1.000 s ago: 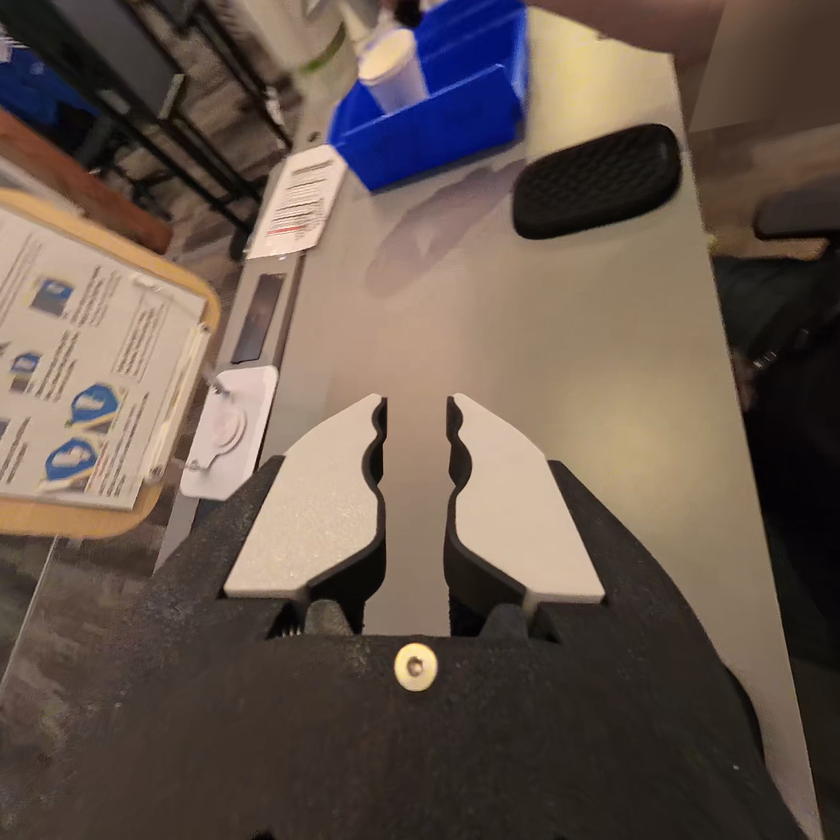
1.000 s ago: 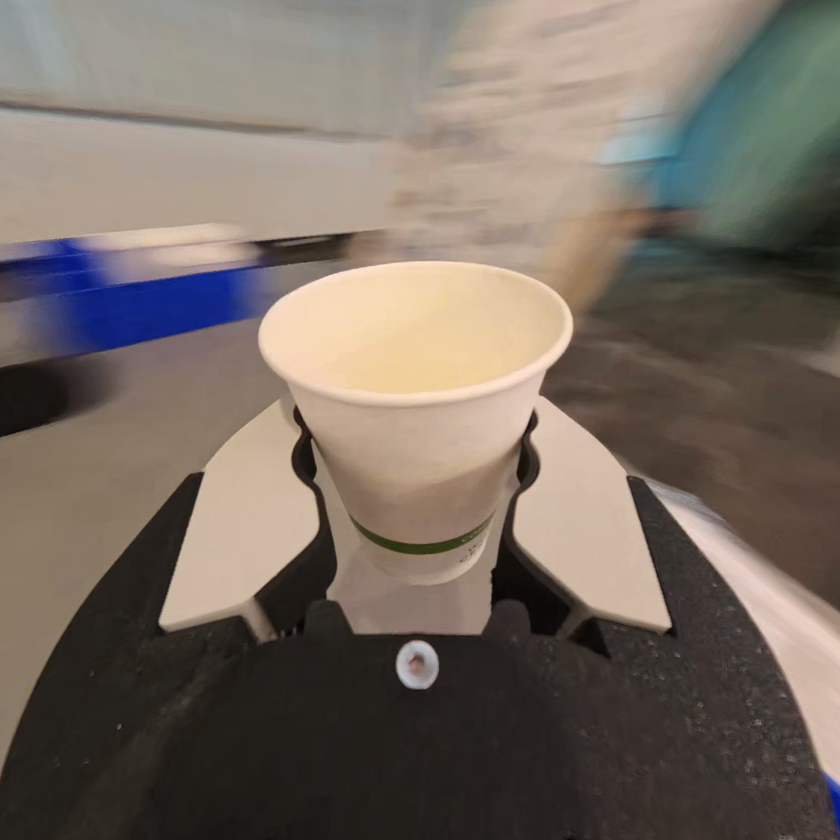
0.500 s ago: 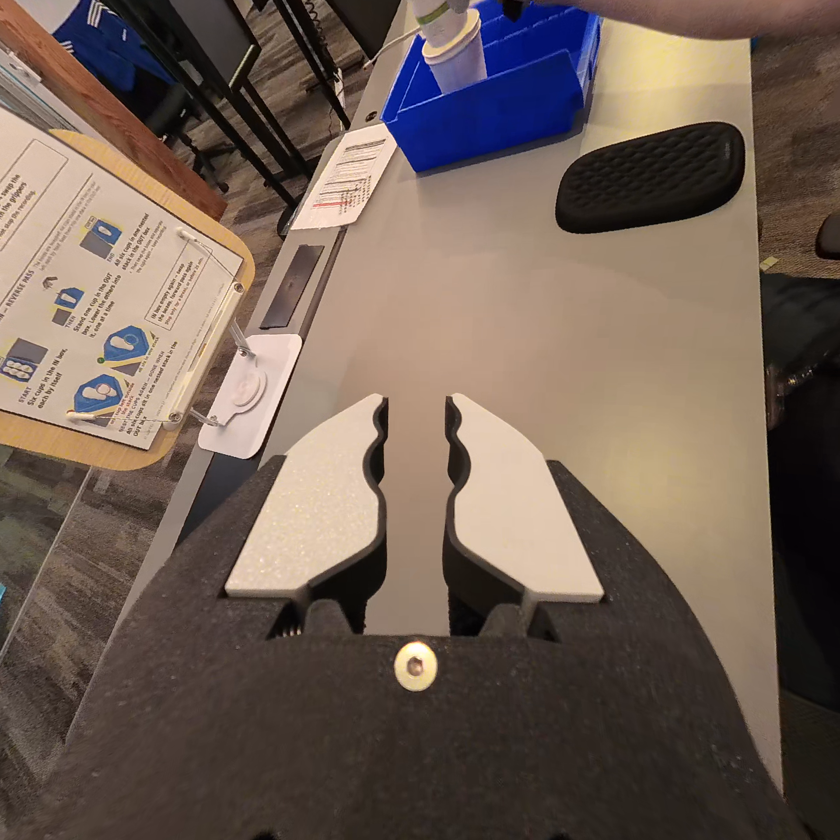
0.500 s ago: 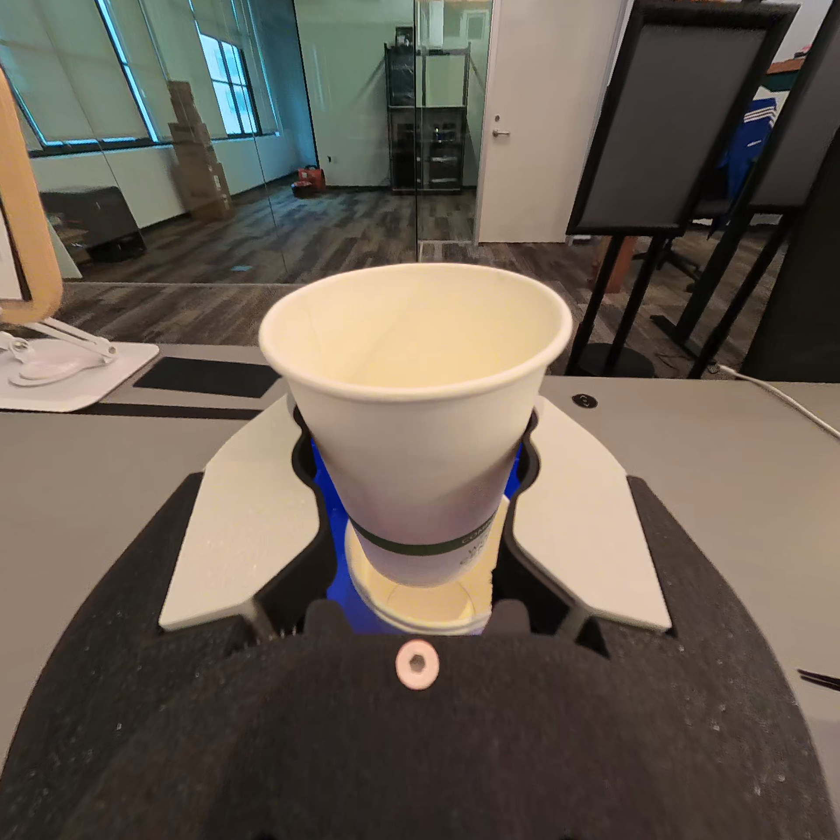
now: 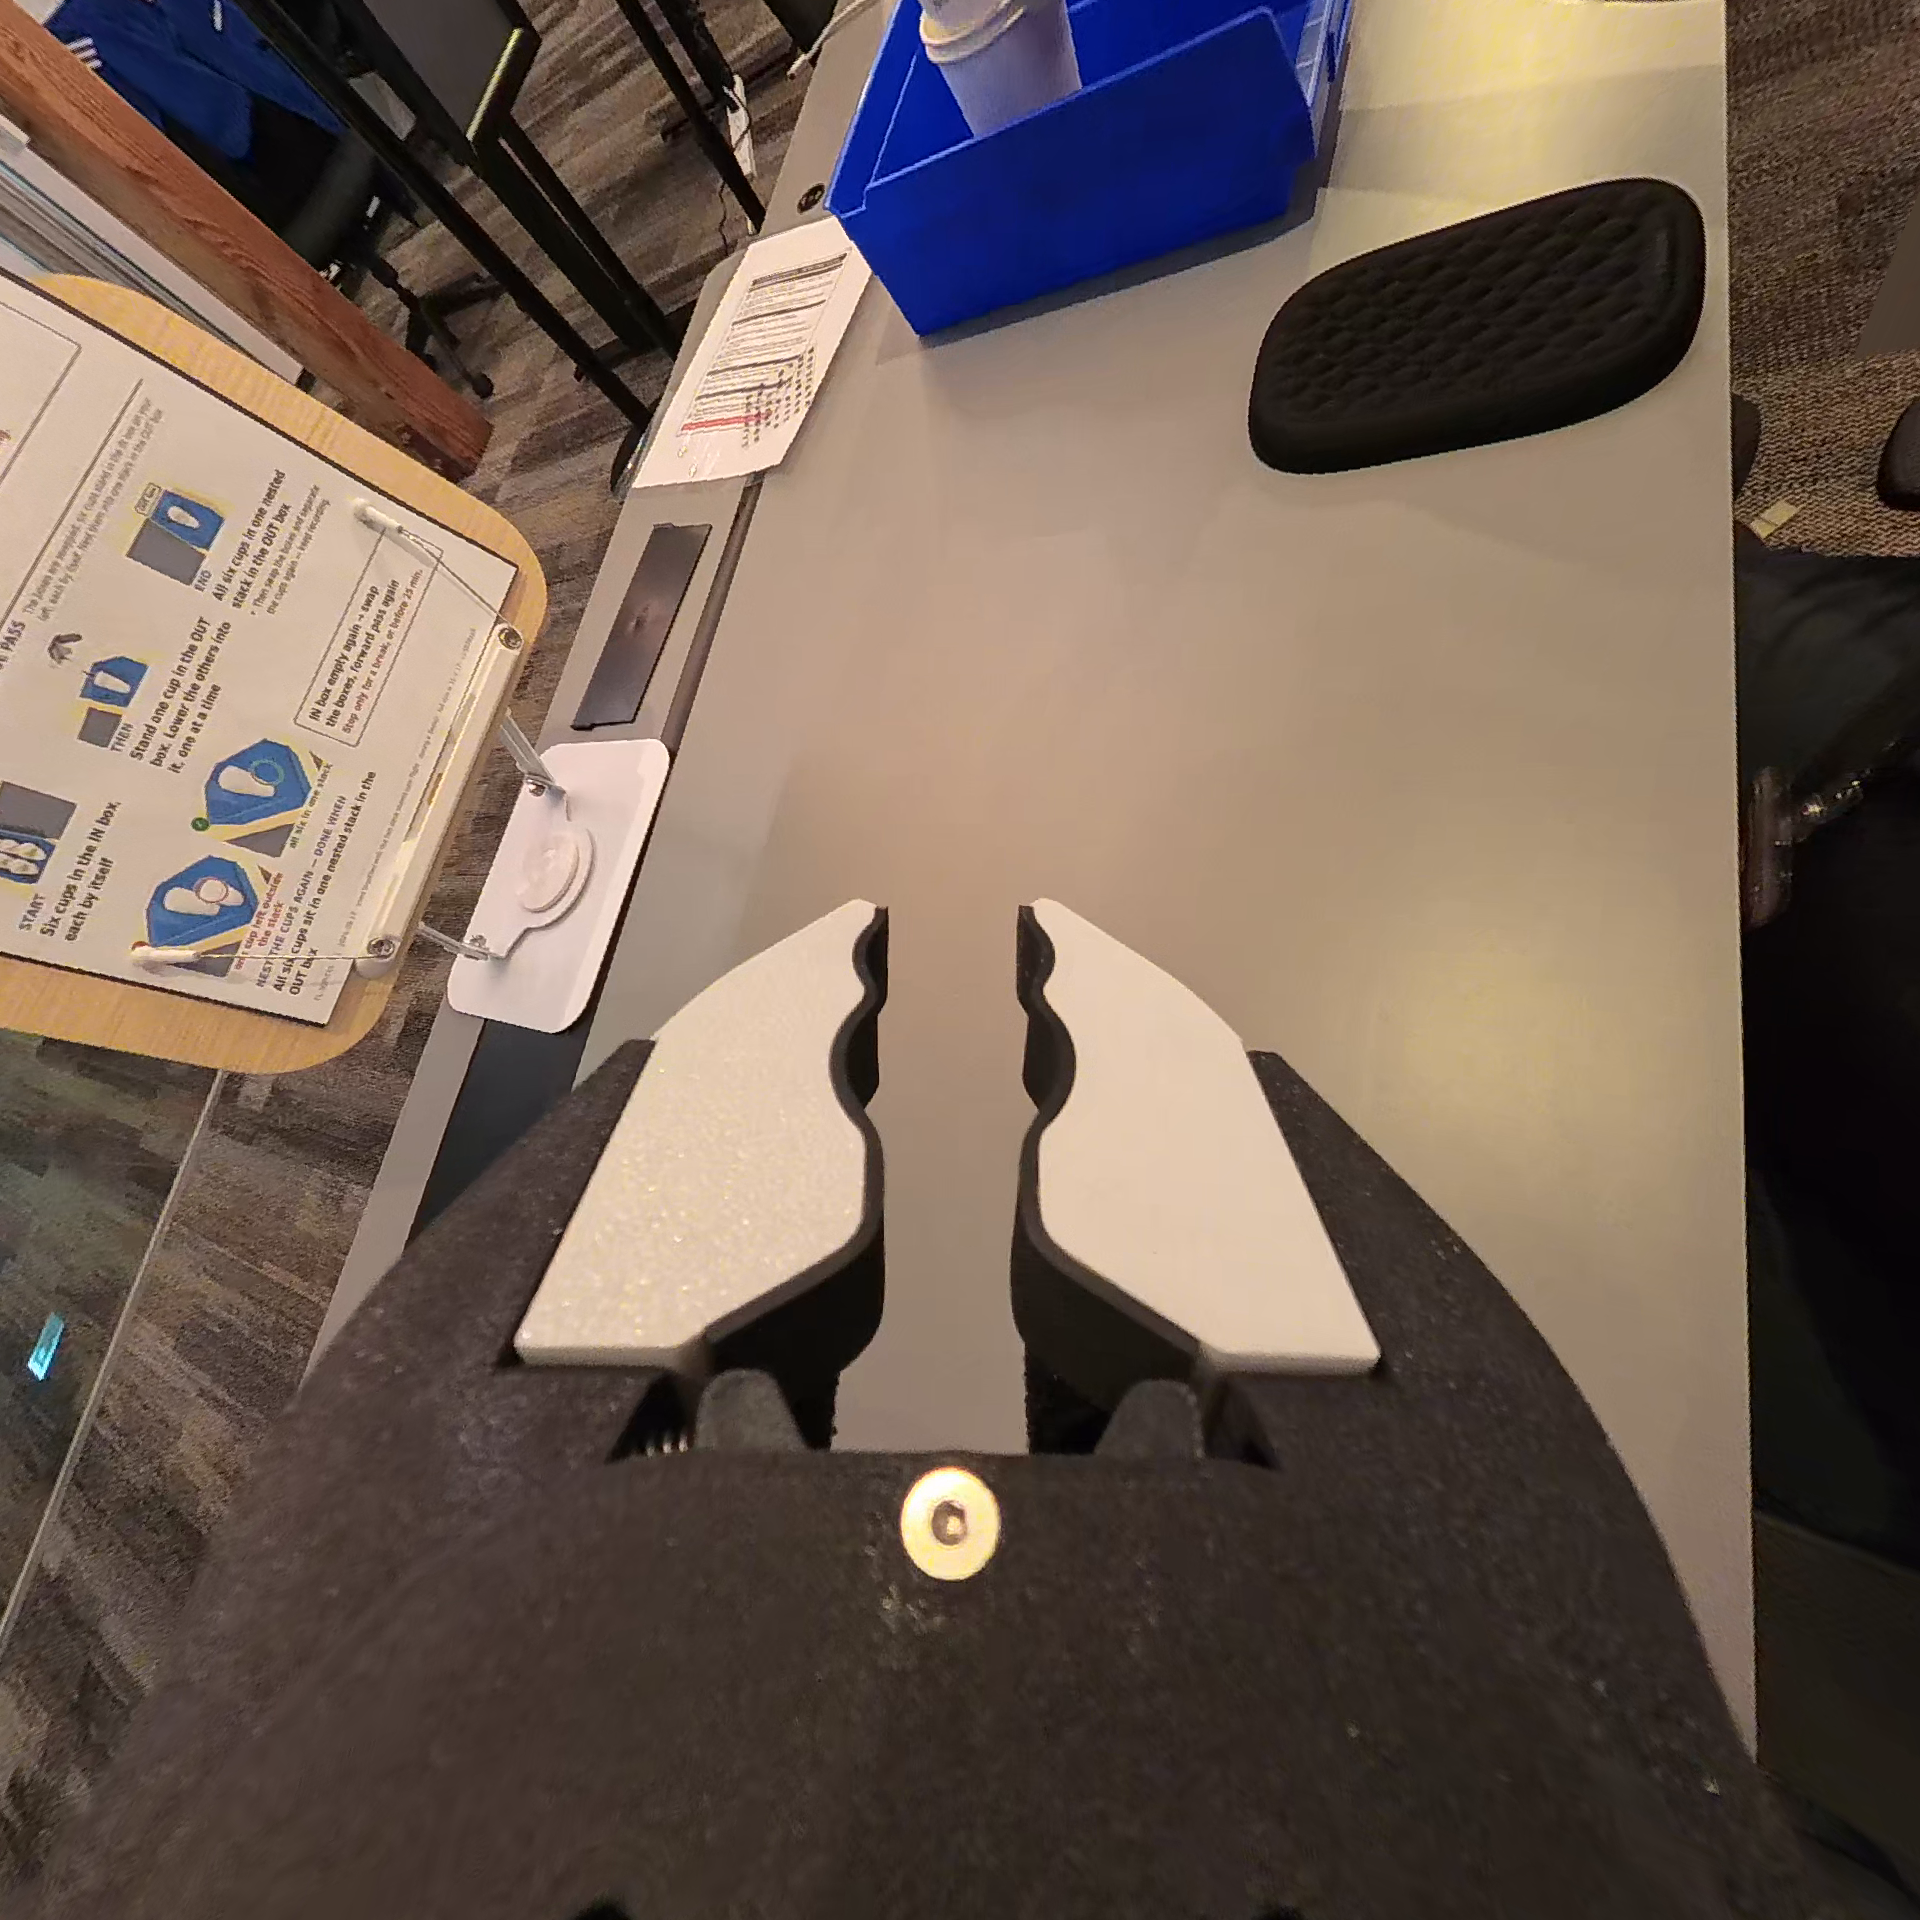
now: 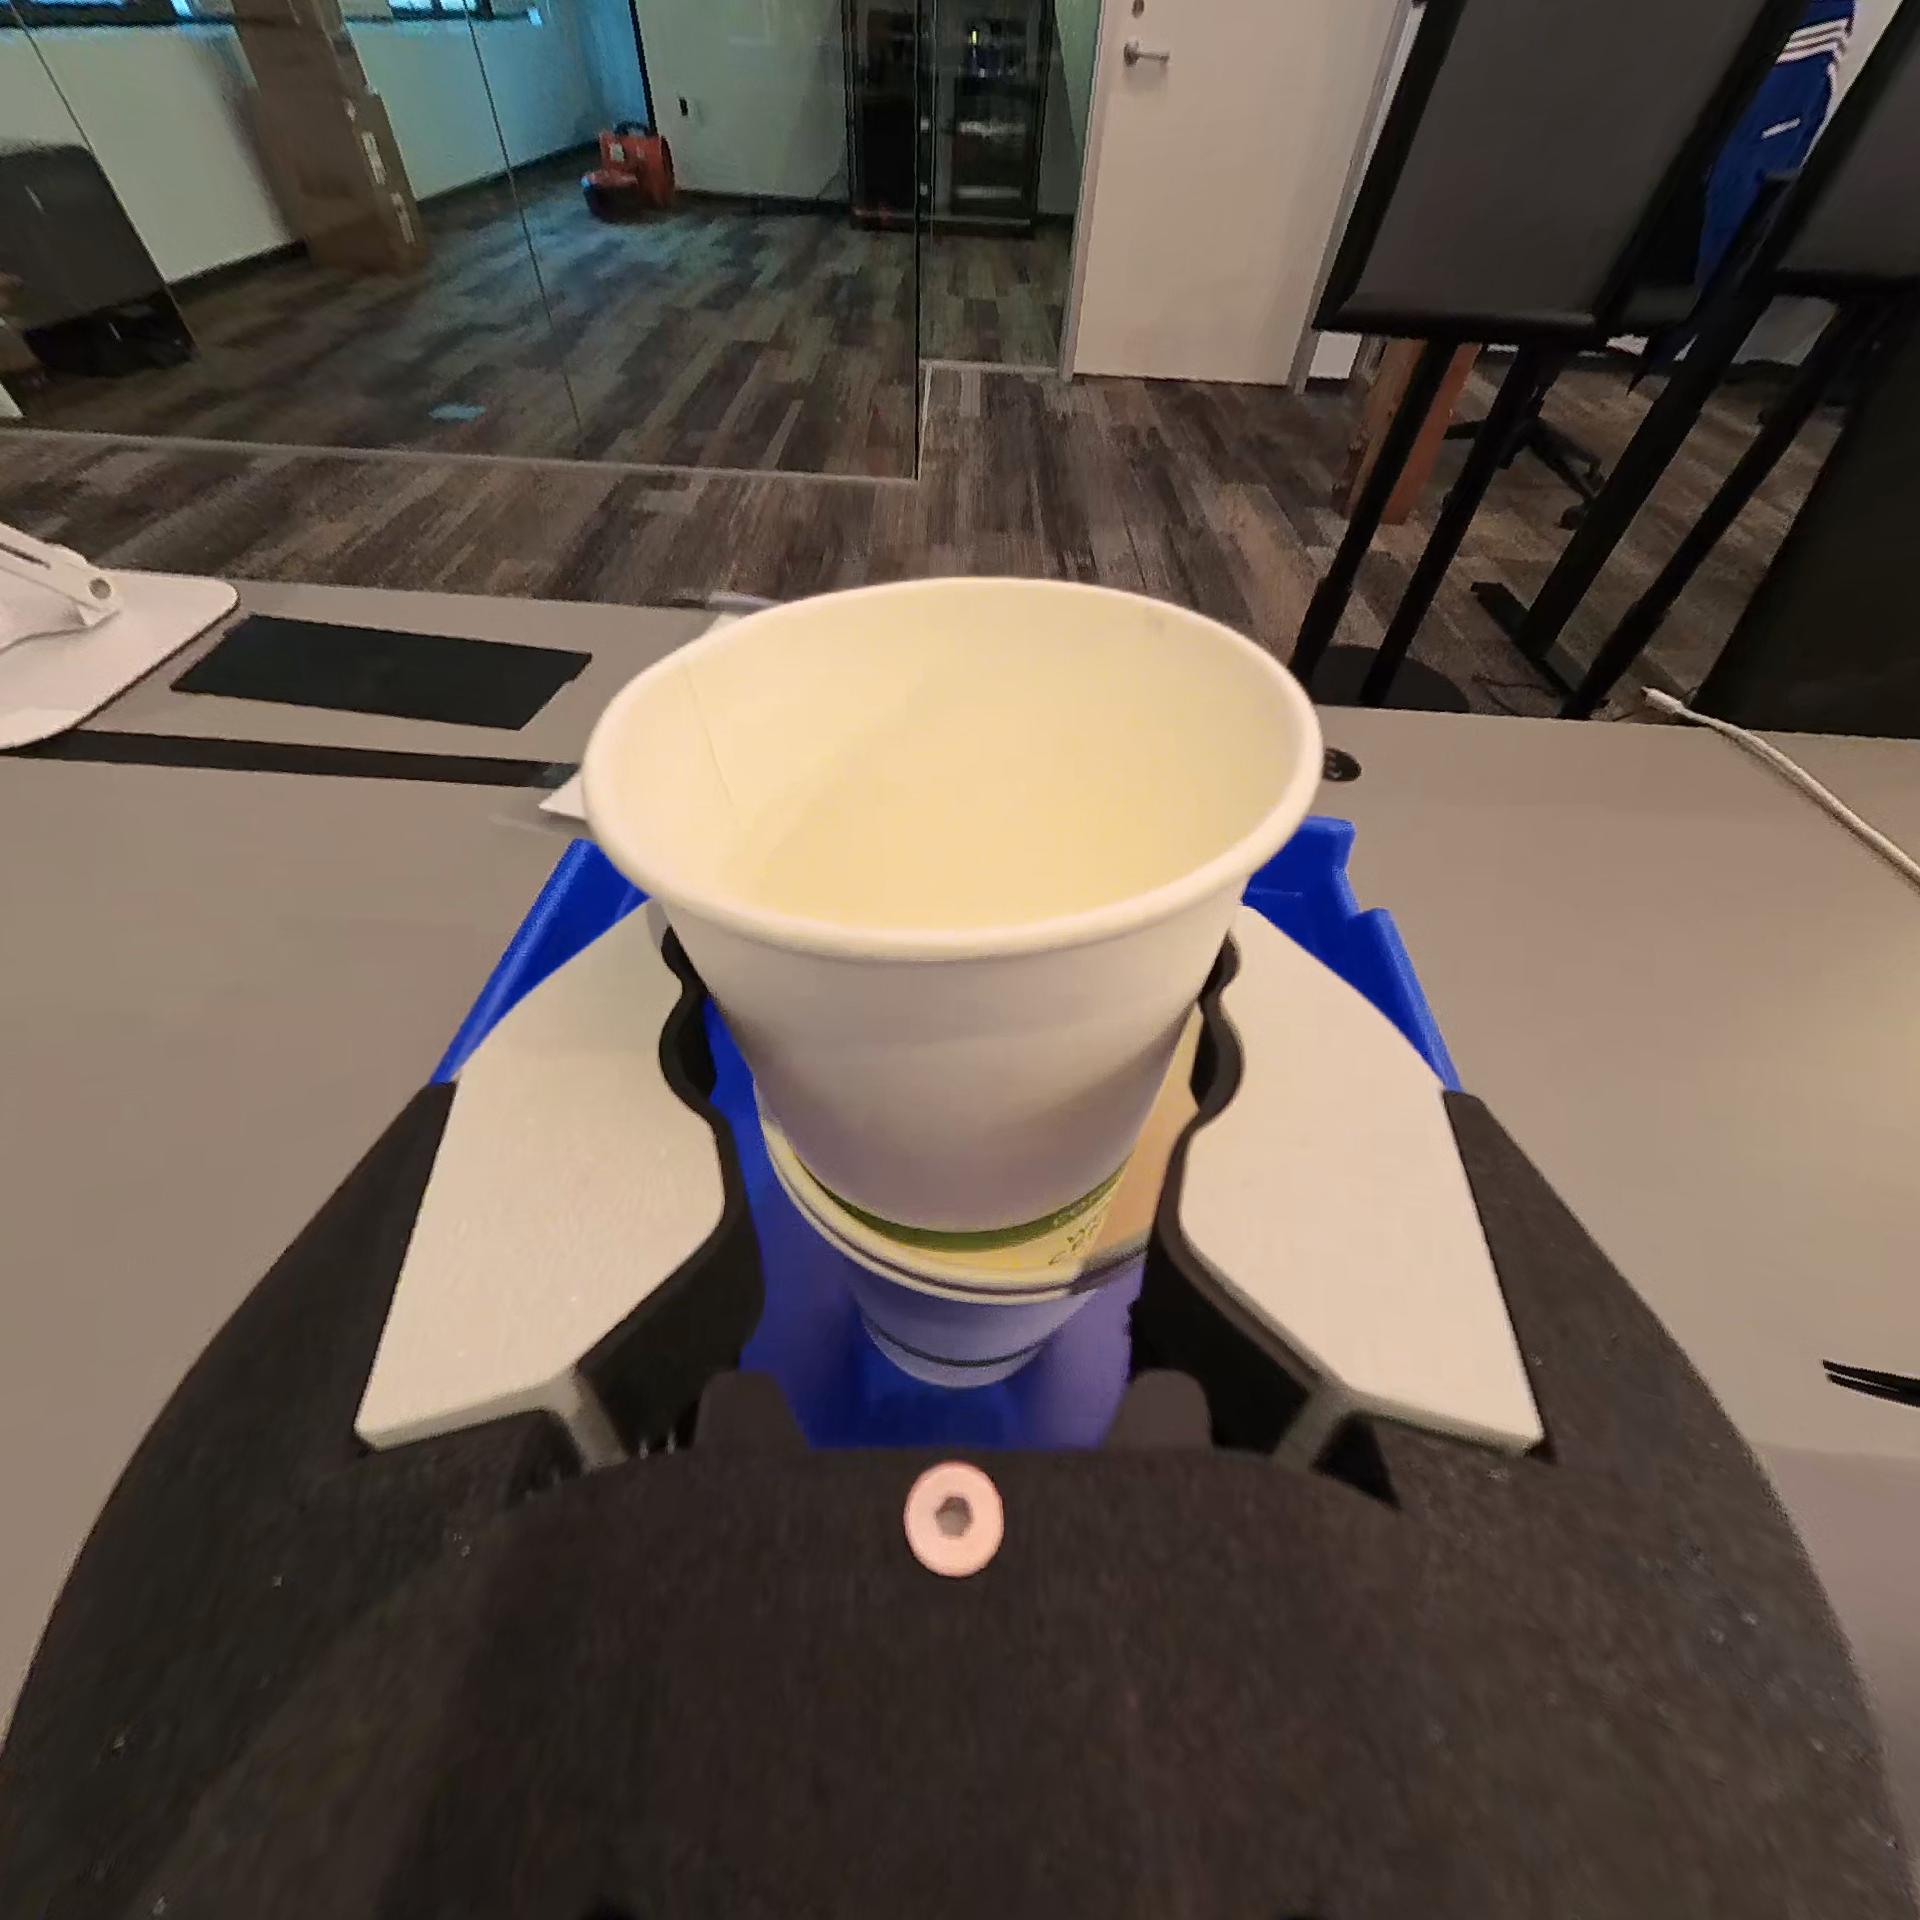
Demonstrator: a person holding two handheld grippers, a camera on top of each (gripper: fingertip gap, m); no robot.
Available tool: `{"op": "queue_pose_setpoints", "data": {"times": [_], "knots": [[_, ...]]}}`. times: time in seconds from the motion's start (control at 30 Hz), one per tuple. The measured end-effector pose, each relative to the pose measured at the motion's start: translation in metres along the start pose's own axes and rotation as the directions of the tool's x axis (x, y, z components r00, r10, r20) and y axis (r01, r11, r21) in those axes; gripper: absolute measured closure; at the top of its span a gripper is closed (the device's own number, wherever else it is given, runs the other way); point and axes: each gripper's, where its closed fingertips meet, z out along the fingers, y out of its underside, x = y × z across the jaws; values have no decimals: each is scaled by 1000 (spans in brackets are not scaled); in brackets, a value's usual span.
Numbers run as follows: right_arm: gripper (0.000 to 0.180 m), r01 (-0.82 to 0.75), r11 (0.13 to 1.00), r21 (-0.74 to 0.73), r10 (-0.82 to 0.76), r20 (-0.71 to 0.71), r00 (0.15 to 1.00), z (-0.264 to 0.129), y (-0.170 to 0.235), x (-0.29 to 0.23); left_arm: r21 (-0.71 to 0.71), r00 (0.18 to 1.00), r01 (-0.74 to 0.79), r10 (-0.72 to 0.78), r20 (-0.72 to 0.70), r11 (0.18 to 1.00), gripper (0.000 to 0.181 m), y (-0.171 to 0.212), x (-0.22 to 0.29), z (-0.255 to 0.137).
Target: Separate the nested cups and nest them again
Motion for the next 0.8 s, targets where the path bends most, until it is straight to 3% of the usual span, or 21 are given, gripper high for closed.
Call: {"op": "queue_pose_setpoints", "data": {"times": [0.27, 0.47, 0.67, 0.8], "knots": [[88, 22, 988, -151, -28, -34, 999, -2, 19, 4, -26, 1000, -17, 17, -10, 1000, 158, 1, 4, 2], [75, 80, 964, -253, -96, -51, 994, -9, 29, 7, -44, 1000, -4, 5, 6, 999, 158, 8, -1, 0], [69, 74, 988, -133, -81, -49, 996, -34, -8, 5, -106, 989, 84, -70, 130, 991, 158, 45, -36, -23], [70, 83, 996, -10, -83, 1, 997, -57, -47, -11, -256, 953, 195, -122, 276, 947, 157, 107, -79, -62]]}}
